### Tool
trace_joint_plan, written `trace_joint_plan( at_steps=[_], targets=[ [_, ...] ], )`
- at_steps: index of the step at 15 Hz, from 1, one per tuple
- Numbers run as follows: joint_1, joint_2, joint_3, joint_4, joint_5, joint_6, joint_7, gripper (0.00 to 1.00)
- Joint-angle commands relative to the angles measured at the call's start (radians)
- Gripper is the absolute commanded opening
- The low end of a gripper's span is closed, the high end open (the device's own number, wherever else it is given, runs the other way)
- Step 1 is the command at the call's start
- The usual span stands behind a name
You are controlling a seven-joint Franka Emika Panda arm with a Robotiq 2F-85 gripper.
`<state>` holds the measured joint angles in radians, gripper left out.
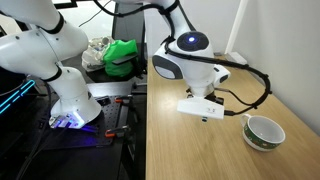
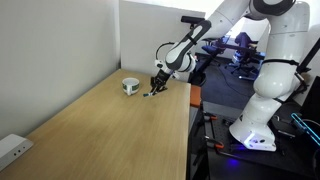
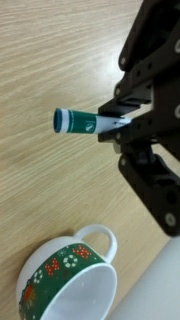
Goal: Pick up the marker and place it in the cup
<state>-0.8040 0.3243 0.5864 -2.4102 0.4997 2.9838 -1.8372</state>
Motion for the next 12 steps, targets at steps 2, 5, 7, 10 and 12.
trace_joint_plan(
  at_steps=[2, 5, 7, 10, 12],
  targets=[
    [-0.073, 0.048, 0.092, 0.044, 0.062, 0.034, -0.067, 0.05],
    [-0.098, 0.075, 0.128, 0.066, 0.068, 0.036, -0.075, 0.05],
    [-0.094, 0.086, 0.124, 0.076, 0.052, 0.030, -0.052, 0.05],
    [-0.027, 0.035, 0.053, 0.048, 0.006, 0.014, 0.028, 0.05],
    [0.007, 0.021, 0.021, 0.045, 0.000, 0.025, 0.071, 0.05]
  ],
)
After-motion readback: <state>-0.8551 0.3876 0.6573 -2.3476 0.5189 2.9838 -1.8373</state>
